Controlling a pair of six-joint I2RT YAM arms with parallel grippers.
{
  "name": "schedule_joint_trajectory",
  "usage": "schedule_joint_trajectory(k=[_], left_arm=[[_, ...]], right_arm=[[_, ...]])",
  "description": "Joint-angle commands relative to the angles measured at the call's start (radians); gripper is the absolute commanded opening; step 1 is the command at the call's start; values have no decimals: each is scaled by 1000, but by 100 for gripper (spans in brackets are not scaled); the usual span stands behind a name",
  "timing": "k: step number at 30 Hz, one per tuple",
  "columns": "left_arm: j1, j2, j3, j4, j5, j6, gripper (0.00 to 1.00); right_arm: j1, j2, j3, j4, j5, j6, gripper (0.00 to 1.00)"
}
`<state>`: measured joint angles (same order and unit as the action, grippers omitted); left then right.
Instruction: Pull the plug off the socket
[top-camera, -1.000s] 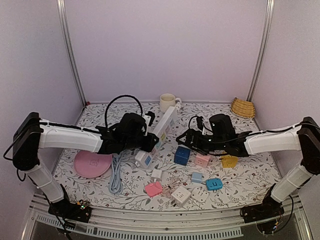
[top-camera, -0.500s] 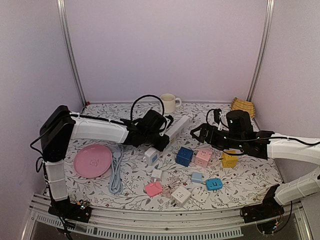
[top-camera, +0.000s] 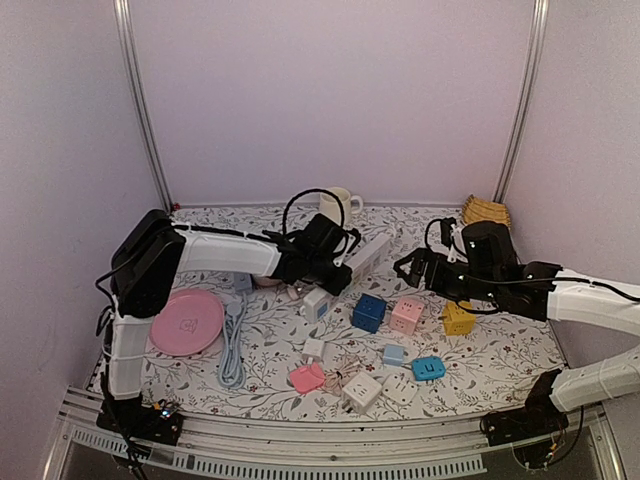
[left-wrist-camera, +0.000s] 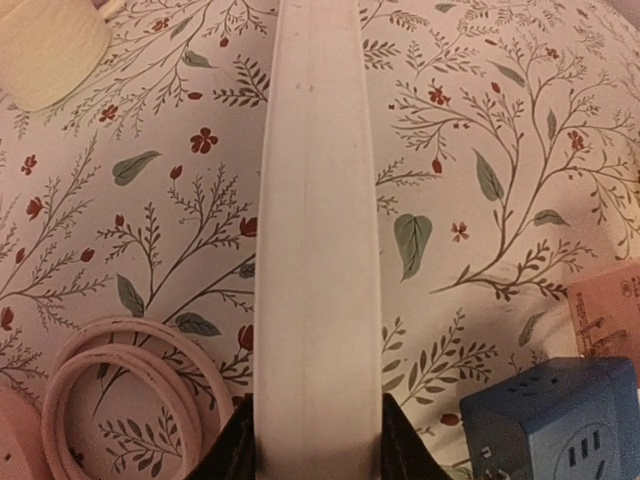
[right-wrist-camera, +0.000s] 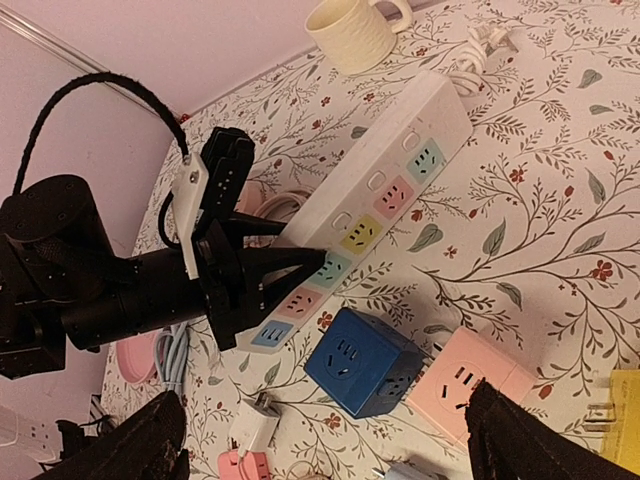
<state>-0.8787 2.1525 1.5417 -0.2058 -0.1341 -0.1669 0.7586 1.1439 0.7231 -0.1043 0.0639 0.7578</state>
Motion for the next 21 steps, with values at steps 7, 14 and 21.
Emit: schedule_joint_trajectory(k=[7, 14, 21], left_arm=[[23, 164, 253, -44, 88, -3, 27], [51, 286, 449, -105, 124, -2, 71], [78, 323, 567, -128, 131, 5, 97]], right_arm=[[2, -42, -21, -47, 43, -20, 99], [1, -49, -24, -74, 49, -30, 99], [-5, -65, -27, -101, 71, -50, 99]])
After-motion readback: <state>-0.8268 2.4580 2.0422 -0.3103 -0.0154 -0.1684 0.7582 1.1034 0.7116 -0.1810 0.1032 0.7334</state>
